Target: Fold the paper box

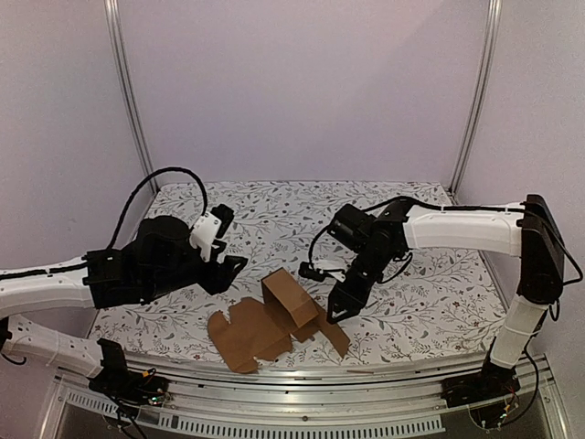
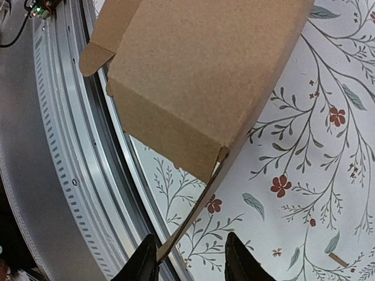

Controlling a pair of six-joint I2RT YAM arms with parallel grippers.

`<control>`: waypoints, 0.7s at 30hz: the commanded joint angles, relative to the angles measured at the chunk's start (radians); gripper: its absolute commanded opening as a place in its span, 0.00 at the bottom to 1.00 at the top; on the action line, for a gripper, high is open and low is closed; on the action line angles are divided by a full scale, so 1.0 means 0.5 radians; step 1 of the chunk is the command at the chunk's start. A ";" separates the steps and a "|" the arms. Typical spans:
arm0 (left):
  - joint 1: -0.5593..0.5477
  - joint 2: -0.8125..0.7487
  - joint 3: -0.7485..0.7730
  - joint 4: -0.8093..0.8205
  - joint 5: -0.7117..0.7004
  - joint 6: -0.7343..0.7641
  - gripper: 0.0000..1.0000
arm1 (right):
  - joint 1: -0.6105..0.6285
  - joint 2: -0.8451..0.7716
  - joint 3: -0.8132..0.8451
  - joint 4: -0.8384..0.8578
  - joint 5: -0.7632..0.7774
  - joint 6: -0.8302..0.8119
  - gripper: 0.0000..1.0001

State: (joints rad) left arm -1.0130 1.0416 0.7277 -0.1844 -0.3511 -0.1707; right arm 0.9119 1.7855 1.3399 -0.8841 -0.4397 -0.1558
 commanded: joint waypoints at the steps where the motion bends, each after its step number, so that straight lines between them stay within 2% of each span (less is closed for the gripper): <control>1: -0.170 -0.089 -0.061 -0.074 -0.268 0.252 0.60 | 0.008 0.070 0.074 -0.077 0.071 0.086 0.32; 4: -0.331 -0.078 -0.043 -0.076 -0.417 0.445 0.59 | 0.003 0.077 0.088 -0.083 0.099 0.096 0.16; 8: -0.550 0.024 0.040 -0.076 -0.595 0.730 0.59 | -0.031 0.105 0.112 -0.090 0.081 0.086 0.00; 14: -0.777 0.261 0.172 -0.140 -0.766 1.148 0.59 | -0.193 0.214 0.213 -0.127 -0.099 0.056 0.00; 21: -0.733 0.456 0.436 -0.520 -0.501 1.246 0.58 | -0.299 0.289 0.317 -0.130 -0.199 -0.024 0.00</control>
State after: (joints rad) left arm -1.3907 1.2320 0.8673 -0.3130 -0.6693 0.3893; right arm 0.7780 1.9060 1.4548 -0.9371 -0.4969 -0.1368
